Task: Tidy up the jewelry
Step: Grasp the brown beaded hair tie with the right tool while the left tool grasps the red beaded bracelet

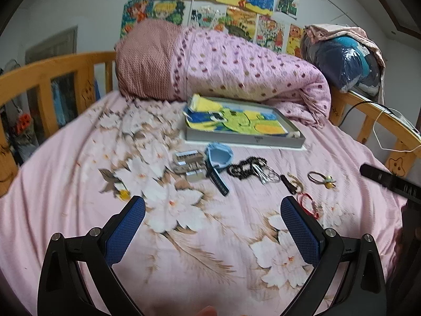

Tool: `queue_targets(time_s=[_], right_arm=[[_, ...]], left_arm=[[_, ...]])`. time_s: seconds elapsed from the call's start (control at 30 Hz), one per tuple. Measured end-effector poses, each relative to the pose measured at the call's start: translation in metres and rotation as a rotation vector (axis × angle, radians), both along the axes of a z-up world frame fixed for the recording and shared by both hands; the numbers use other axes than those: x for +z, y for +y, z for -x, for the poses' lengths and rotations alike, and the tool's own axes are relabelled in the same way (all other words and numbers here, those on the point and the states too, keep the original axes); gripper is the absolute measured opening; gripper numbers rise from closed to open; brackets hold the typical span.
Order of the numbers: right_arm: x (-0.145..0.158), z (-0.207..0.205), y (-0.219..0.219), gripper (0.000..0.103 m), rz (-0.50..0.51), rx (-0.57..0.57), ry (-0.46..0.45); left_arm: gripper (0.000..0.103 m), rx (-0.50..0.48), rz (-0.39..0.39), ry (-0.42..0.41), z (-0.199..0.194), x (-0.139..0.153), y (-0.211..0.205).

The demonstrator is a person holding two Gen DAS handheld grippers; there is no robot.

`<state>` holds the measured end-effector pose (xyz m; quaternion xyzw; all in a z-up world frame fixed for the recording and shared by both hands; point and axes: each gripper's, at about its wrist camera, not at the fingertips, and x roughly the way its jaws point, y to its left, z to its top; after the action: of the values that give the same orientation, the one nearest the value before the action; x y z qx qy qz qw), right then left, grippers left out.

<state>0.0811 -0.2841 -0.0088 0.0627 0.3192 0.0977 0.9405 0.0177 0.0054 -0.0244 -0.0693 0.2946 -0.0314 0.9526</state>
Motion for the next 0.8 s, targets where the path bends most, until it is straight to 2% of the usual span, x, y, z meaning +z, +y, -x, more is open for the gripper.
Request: queue_targets(time_s=[0.2,0.43,0.63,0.73,0.8], right_arm=[[0.000,-0.030,-0.029,0.103,0.007,0.041,0.057],[-0.009,-0.064,-0.036,0.103,0.108,0.188,0.077],[-0.025,-0.091,-0.042,0.103,0.092,0.253,0.094],[-0.031,-0.101,-0.043,0.097,0.101,0.283,0.099],[-0.038,-0.106,-0.044,0.089,0.092,0.305,0.121]], left_arm=[[0.101,-0.105,0.032,0.068,-0.012,-0.004,-0.016],[0.101,-0.221,0.082,0.139,-0.040,-0.015,-0.042],[0.100,-0.313,0.104,0.186,-0.063,-0.025,-0.067],[0.100,-0.360,0.090,0.200,-0.073,-0.032,-0.083],[0.098,-0.388,0.082,0.210,-0.078,-0.037,-0.093]])
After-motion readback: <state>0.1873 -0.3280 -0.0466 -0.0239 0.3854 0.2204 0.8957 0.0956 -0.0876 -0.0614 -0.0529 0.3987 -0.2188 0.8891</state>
